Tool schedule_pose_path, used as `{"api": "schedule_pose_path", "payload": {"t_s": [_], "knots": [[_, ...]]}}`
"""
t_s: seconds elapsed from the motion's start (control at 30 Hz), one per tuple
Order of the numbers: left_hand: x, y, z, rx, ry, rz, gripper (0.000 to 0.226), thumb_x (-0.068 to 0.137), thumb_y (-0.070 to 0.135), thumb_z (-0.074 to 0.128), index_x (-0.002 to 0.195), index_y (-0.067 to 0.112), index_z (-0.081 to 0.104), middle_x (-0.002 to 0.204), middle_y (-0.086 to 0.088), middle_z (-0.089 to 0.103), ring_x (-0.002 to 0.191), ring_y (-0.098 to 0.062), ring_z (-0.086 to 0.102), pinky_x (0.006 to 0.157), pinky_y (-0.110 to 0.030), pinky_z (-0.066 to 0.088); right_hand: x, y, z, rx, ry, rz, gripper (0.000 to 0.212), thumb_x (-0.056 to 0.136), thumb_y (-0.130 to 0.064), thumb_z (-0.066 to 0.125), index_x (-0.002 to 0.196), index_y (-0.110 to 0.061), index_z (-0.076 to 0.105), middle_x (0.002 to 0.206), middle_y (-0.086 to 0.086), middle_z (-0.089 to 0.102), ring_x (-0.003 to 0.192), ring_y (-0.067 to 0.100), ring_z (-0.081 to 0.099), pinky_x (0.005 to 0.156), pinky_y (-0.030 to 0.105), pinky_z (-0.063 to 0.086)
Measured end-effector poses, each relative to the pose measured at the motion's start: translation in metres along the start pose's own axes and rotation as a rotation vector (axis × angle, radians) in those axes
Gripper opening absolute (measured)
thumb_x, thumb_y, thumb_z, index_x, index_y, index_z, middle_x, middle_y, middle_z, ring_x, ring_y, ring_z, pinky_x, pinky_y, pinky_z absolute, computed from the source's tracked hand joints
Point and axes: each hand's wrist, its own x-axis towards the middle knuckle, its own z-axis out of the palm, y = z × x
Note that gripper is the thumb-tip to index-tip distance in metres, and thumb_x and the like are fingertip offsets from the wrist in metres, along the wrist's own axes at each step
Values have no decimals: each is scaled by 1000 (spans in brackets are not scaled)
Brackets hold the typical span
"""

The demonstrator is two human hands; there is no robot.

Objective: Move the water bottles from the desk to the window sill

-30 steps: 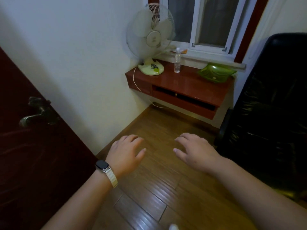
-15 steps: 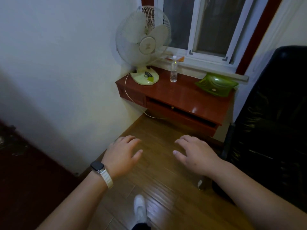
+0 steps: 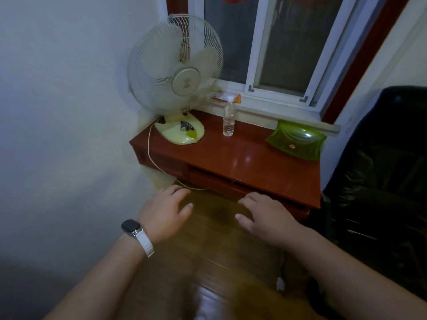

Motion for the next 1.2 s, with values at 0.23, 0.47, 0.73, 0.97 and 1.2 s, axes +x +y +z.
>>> {"api": "schedule_pose_path", "payload": {"t_s": [0.23, 0.47, 0.73, 0.97, 1.2], "knots": [[78, -38, -20, -11, 42, 55, 47, 94, 51, 43, 138, 34, 47, 140, 11, 50, 125, -13, 47, 97, -40, 48, 62, 3, -31, 1, 67, 50, 55, 97, -58, 38, 142, -28, 43, 143, -6, 45, 128, 15, 45, 105, 38, 42], [149, -48, -15, 5, 16, 99, 47, 96, 48, 43, 139, 30, 47, 142, 9, 49, 128, -14, 45, 103, -38, 43, 126, 24, -42, 13, 83, 67, 55, 97, -57, 38, 143, -27, 43, 144, -6, 44, 130, 17, 44, 105, 38, 41], [266, -41, 3, 46, -6, 127, 48, 97, 48, 43, 140, 29, 46, 143, 7, 48, 129, -16, 45, 102, -39, 43, 232, 88, -44, 73, 49, 56, 54, 97, -57, 37, 142, -28, 43, 144, -6, 43, 130, 17, 43, 105, 38, 39], [392, -24, 15, 45, -8, 108, 47, 93, 50, 45, 135, 30, 52, 136, 8, 55, 123, -16, 50, 99, -36, 45, 319, 157, -65, 98, 33, 64, 53, 96, -58, 36, 139, -29, 46, 136, -9, 47, 124, 15, 47, 103, 36, 40], [469, -13, 33, 56, -40, 91, 47, 92, 50, 44, 133, 30, 53, 134, 8, 56, 122, -17, 52, 97, -34, 46, 386, 208, -79, 128, -4, 85, 56, 94, -59, 36, 139, -27, 46, 139, -3, 46, 128, 22, 46, 104, 41, 40]]}}
